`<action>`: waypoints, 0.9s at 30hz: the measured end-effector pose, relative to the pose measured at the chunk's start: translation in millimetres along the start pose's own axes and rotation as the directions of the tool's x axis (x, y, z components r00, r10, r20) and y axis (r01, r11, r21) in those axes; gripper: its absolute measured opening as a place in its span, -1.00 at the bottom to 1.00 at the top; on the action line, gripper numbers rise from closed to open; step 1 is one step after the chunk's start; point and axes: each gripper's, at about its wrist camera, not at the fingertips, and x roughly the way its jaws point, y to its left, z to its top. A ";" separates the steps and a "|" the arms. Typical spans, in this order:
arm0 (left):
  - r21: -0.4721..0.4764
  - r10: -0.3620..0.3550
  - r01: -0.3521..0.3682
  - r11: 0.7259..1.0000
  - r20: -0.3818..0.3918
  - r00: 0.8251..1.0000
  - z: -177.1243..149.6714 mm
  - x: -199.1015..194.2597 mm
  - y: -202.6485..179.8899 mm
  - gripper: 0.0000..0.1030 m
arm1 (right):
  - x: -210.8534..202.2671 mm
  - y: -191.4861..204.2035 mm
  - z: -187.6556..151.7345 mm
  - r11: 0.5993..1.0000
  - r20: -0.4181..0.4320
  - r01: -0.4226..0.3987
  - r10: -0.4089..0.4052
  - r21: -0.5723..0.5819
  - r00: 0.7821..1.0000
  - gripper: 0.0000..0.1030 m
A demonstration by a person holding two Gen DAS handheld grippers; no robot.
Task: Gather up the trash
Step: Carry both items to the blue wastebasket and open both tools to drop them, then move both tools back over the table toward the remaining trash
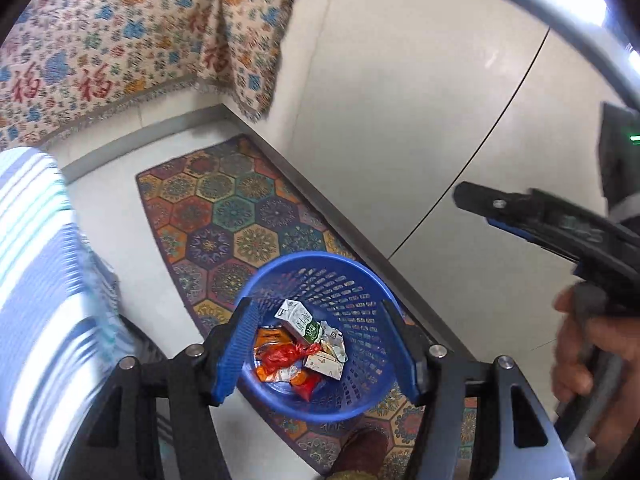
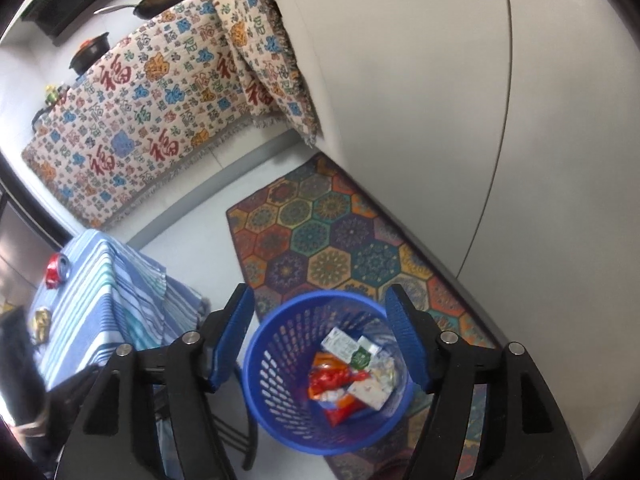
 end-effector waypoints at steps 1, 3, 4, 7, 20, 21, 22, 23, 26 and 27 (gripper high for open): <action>-0.001 0.005 -0.005 1.000 0.010 1.000 -2.8 -12.4 1.8 0.22 | -1.8 4.1 0.3 1.000 0.010 0.004 -0.004 -0.011 1.000 0.44; -0.002 0.026 -0.026 1.000 0.028 0.999 -12.7 -39.2 8.5 0.22 | -5.4 17.5 0.2 0.999 0.025 0.008 -0.007 -0.039 1.000 0.46; -0.003 0.039 -0.039 0.999 0.034 0.999 -19.5 -51.8 13.2 0.22 | -6.6 24.9 -0.4 0.998 0.031 0.006 -0.005 -0.056 1.000 0.48; -0.011 0.087 -0.086 0.996 0.038 0.996 -42.7 -86.3 31.4 0.22 | -9.2 56.6 -4.7 0.992 0.037 -0.019 0.023 -0.124 0.999 0.49; -0.252 0.414 -0.395 0.883 0.022 0.910 -131.1 -199.4 180.2 0.22 | 1.5 270.6 -91.9 0.804 -0.132 -0.291 0.261 -0.518 0.956 0.50; -0.273 0.428 -0.405 0.873 0.028 0.904 -131.1 -209.8 194.4 0.22 | 1.9 284.9 -101.8 0.780 -0.152 -0.310 0.272 -0.544 0.950 0.50; -0.287 0.441 -0.412 0.865 0.040 0.897 -128.8 -219.7 206.6 0.22 | 2.6 297.7 -110.1 0.756 -0.169 -0.326 0.280 -0.567 0.945 0.50; -0.294 0.455 -0.421 0.858 0.056 0.889 -121.8 -230.0 217.7 0.22 | 3.1 307.6 -116.7 0.738 -0.179 -0.335 0.285 -0.586 0.942 0.50; -0.274 0.491 -0.455 0.847 0.078 0.868 -91.3 -250.5 248.6 0.22 | 5.7 332.0 -131.0 0.703 -0.193 -0.349 0.295 -0.619 0.936 0.50; -0.262 0.503 -0.469 0.843 0.077 0.861 -80.7 -253.5 259.5 0.23 | 6.8 336.1 -133.5 0.700 -0.197 -0.353 0.297 -0.620 0.934 0.50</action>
